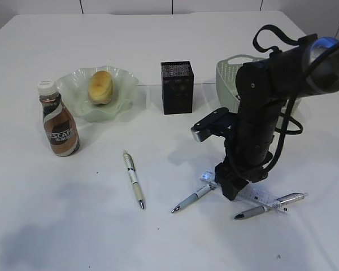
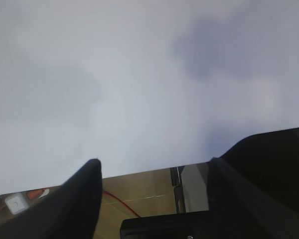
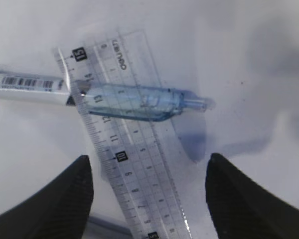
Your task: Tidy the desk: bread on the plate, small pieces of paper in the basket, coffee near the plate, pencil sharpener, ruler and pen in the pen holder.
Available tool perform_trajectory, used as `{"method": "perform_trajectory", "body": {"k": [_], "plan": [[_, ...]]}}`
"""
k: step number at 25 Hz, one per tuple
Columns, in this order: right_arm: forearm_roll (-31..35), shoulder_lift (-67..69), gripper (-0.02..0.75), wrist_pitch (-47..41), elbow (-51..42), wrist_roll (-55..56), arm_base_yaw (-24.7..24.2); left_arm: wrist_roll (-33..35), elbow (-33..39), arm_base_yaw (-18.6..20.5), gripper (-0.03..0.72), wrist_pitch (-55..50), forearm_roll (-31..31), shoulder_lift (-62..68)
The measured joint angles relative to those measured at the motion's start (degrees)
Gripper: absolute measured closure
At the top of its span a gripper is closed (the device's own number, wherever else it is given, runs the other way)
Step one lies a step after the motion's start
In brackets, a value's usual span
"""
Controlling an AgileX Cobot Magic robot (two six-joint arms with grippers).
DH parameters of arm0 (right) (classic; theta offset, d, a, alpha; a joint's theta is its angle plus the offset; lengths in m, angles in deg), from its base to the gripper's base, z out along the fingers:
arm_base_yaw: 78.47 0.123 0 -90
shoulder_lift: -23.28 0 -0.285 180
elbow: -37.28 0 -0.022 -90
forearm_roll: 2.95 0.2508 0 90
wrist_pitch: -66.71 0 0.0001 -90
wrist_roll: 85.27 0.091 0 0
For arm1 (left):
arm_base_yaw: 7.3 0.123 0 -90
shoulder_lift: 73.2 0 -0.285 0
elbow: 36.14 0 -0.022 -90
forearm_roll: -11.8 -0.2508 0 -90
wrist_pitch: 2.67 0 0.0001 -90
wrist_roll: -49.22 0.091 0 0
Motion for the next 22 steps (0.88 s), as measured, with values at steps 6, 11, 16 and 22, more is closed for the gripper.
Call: {"method": "perform_trajectory", "body": {"k": [6,11,16,22], "plan": [[-0.1,1.2,0.186,0.4,0.0,0.0,0.0,0.0,0.0,0.0,0.222,0.0,-0.1,0.0],[-0.1,1.2,0.186,0.6,0.0,0.0,0.0,0.0,0.0,0.0,0.222,0.0,-0.2,0.0],[-0.1,1.2,0.186,0.6,0.0,0.0,0.0,0.0,0.0,0.0,0.222,0.0,-0.3,0.0],[-0.1,1.2,0.186,0.4,0.0,0.0,0.0,0.0,0.0,0.0,0.222,0.0,-0.4,0.0]]}}
